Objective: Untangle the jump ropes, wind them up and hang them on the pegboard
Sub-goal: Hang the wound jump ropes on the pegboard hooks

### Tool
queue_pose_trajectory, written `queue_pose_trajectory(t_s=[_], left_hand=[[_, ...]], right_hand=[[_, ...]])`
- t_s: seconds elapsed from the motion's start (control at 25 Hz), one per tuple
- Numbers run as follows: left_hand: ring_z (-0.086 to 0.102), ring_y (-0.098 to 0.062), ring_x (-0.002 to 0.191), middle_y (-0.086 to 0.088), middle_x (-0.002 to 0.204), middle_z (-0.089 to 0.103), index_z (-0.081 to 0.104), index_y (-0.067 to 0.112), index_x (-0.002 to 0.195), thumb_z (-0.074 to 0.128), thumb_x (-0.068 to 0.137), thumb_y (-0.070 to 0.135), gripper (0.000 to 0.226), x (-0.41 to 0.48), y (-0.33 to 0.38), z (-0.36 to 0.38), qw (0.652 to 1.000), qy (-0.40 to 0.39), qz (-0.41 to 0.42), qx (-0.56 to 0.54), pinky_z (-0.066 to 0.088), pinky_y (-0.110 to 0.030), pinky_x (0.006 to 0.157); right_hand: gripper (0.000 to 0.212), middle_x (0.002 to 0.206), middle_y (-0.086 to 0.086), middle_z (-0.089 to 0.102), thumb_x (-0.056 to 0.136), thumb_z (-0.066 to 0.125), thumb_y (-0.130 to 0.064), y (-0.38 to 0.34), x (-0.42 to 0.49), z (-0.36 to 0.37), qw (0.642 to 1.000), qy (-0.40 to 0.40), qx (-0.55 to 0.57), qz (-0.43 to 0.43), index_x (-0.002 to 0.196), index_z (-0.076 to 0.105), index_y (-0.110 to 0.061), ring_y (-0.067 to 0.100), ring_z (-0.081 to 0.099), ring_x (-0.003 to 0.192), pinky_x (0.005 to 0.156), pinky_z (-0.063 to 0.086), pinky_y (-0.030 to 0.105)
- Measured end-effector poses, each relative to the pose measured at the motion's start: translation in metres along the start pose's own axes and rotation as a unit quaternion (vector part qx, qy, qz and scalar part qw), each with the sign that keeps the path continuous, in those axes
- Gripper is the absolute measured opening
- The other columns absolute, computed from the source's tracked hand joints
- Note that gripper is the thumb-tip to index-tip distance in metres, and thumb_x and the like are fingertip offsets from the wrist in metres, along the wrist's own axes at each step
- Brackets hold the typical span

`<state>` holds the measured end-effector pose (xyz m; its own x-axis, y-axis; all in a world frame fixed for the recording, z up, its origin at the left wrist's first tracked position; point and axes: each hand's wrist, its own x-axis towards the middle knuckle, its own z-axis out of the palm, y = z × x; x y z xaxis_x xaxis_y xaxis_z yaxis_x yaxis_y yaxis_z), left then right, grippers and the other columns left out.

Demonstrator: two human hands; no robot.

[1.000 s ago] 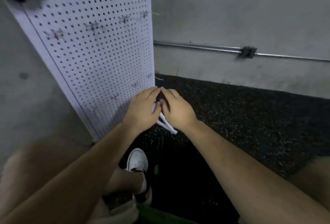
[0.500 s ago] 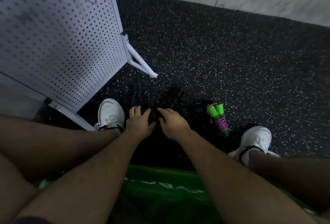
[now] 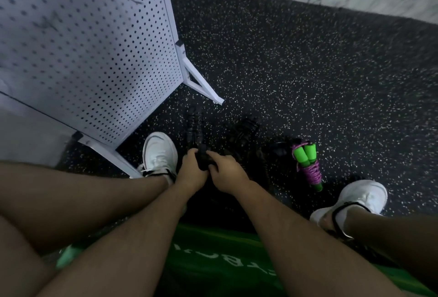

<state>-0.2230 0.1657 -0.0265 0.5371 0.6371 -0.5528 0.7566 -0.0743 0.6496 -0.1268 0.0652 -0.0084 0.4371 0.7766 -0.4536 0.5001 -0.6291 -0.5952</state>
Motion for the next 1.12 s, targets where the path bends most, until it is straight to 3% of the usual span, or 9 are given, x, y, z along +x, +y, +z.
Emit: queue_pose_trajectory(t_s=[0.08, 0.28, 0.44, 0.56, 0.68, 0.84, 0.96, 1.04, 1.12], left_hand=[[0.062, -0.022, 0.096, -0.008, 0.116, 0.059, 0.046, 0.023, 0.119, 0.07, 0.082, 0.02, 0.045, -0.008, 0.007, -0.007, 0.999, 0.0, 0.031, -0.015, 0.055, -0.045, 0.085], [0.056, 0.001, 0.095, 0.015, 0.111, 0.054, 0.041, 0.027, 0.121, 0.073, 0.085, 0.011, 0.05, -0.04, 0.059, -0.05, 0.991, 0.041, 0.114, -0.056, 0.044, -0.017, 0.073], [0.057, 0.007, 0.098, 0.02, 0.109, 0.055, 0.046, 0.029, 0.116, 0.071, 0.085, 0.011, 0.044, -0.073, 0.116, -0.102, 0.974, 0.092, 0.2, -0.06, 0.052, -0.027, 0.082], [0.055, 0.014, 0.099, 0.021, 0.117, 0.056, 0.047, 0.032, 0.119, 0.071, 0.088, 0.011, 0.044, -0.101, 0.157, -0.142, 0.947, 0.145, 0.273, -0.09, 0.05, -0.022, 0.083], [0.056, 0.013, 0.107, 0.031, 0.128, 0.051, 0.038, 0.043, 0.138, 0.074, 0.09, 0.019, 0.064, -0.138, 0.2, -0.189, 0.923, 0.18, 0.328, -0.091, 0.047, -0.016, 0.088], [0.066, 0.002, 0.104, 0.017, 0.121, 0.062, 0.022, 0.053, 0.151, 0.073, 0.092, 0.025, 0.082, -0.194, 0.251, -0.251, 0.892, 0.23, 0.377, -0.099, 0.056, -0.026, 0.089], [0.069, -0.002, 0.098, 0.01, 0.124, 0.065, 0.023, 0.058, 0.147, 0.068, 0.096, 0.024, 0.077, -0.229, 0.281, -0.296, 0.856, 0.292, 0.418, -0.086, 0.058, -0.037, 0.089], [0.068, -0.005, 0.106, 0.007, 0.134, 0.062, 0.021, 0.057, 0.149, 0.065, 0.096, 0.024, 0.076, -0.253, 0.297, -0.328, 0.836, 0.326, 0.436, -0.064, 0.057, -0.041, 0.094], [0.063, -0.006, 0.117, 0.006, 0.142, 0.057, 0.02, 0.051, 0.153, 0.064, 0.097, 0.024, 0.076, -0.272, 0.313, -0.357, 0.819, 0.353, 0.45, -0.042, 0.052, -0.04, 0.103]], right_hand=[[0.05, 0.143, 0.005, 0.052, 0.103, 0.047, -0.026, -0.007, -0.003, -0.007, 0.997, 0.042, 0.062, 0.01, 0.152, 0.039, -0.025, 0.024, 0.051, 0.128, 0.106, 0.044, 0.037], [0.07, 0.147, 0.001, 0.045, 0.094, 0.062, -0.042, -0.044, -0.01, -0.053, 0.961, 0.11, 0.251, 0.021, 0.154, 0.027, -0.038, 0.017, 0.05, 0.132, 0.113, 0.041, 0.038], [0.074, 0.136, -0.01, 0.055, 0.092, 0.07, -0.035, -0.091, -0.025, -0.111, 0.91, 0.144, 0.389, -0.02, 0.154, 0.03, -0.034, 0.008, 0.053, 0.127, 0.1, 0.04, 0.018], [0.066, 0.125, -0.016, 0.059, 0.09, 0.072, -0.041, -0.135, -0.044, -0.154, 0.882, 0.196, 0.421, -0.078, 0.147, 0.039, -0.038, 0.005, 0.058, 0.119, 0.095, 0.046, 0.018], [0.065, 0.129, -0.015, 0.06, 0.088, 0.075, -0.042, -0.19, -0.068, -0.2, 0.85, 0.232, 0.444, -0.163, 0.145, 0.043, -0.04, -0.003, 0.058, 0.115, 0.091, 0.049, 0.013], [0.065, 0.121, -0.021, 0.061, 0.086, 0.078, -0.04, -0.269, -0.106, -0.255, 0.813, 0.259, 0.449, -0.267, 0.141, 0.045, -0.041, -0.007, 0.061, 0.107, 0.084, 0.051, 0.01], [0.066, 0.127, -0.022, 0.059, 0.087, 0.077, -0.039, -0.322, -0.126, -0.288, 0.801, 0.255, 0.434, -0.325, 0.142, 0.042, -0.048, -0.005, 0.063, 0.105, 0.091, 0.054, 0.022], [0.069, 0.136, -0.017, 0.055, 0.088, 0.075, -0.036, -0.358, -0.138, -0.307, 0.796, 0.251, 0.42, -0.356, 0.144, 0.039, -0.051, -0.002, 0.062, 0.11, 0.098, 0.054, 0.032], [0.07, 0.136, -0.015, 0.056, 0.089, 0.075, -0.033, -0.392, -0.149, -0.324, 0.783, 0.258, 0.413, -0.387, 0.146, 0.038, -0.047, -0.004, 0.063, 0.105, 0.098, 0.054, 0.033]])
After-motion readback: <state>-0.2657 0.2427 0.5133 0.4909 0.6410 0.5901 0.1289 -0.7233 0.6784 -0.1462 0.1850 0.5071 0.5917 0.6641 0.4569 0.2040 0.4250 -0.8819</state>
